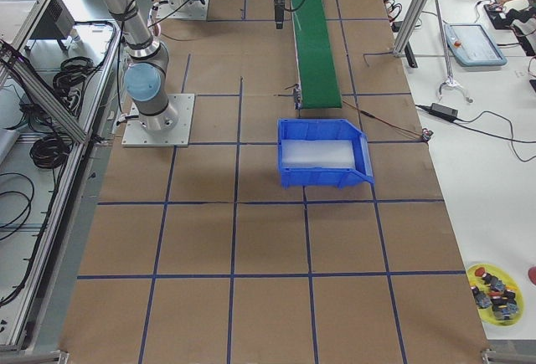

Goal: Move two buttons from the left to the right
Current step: 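Lift the yellow button and place it on the near end of the conveyor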

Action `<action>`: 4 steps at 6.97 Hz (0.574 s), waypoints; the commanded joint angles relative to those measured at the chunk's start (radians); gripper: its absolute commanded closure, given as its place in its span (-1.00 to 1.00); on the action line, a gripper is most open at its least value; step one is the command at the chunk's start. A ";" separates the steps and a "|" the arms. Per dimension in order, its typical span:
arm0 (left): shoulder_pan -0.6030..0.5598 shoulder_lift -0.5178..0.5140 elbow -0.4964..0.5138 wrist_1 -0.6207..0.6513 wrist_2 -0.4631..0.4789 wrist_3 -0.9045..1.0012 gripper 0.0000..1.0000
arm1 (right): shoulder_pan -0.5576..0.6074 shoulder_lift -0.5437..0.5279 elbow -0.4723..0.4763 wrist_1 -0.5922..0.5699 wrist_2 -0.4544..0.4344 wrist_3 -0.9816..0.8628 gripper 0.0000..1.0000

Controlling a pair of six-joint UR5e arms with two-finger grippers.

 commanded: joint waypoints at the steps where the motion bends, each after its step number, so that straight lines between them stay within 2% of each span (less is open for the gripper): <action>1: 0.000 0.064 0.009 -0.013 0.003 -0.003 0.79 | 0.000 -0.003 -0.002 0.000 0.002 0.000 -1.00; 3: 0.000 0.121 0.060 -0.115 0.005 -0.001 0.79 | 0.000 -0.006 -0.011 0.000 0.002 0.000 -1.00; 4: 0.000 0.118 0.143 -0.203 0.005 -0.001 0.79 | 0.000 -0.011 -0.013 0.000 0.002 0.000 -1.00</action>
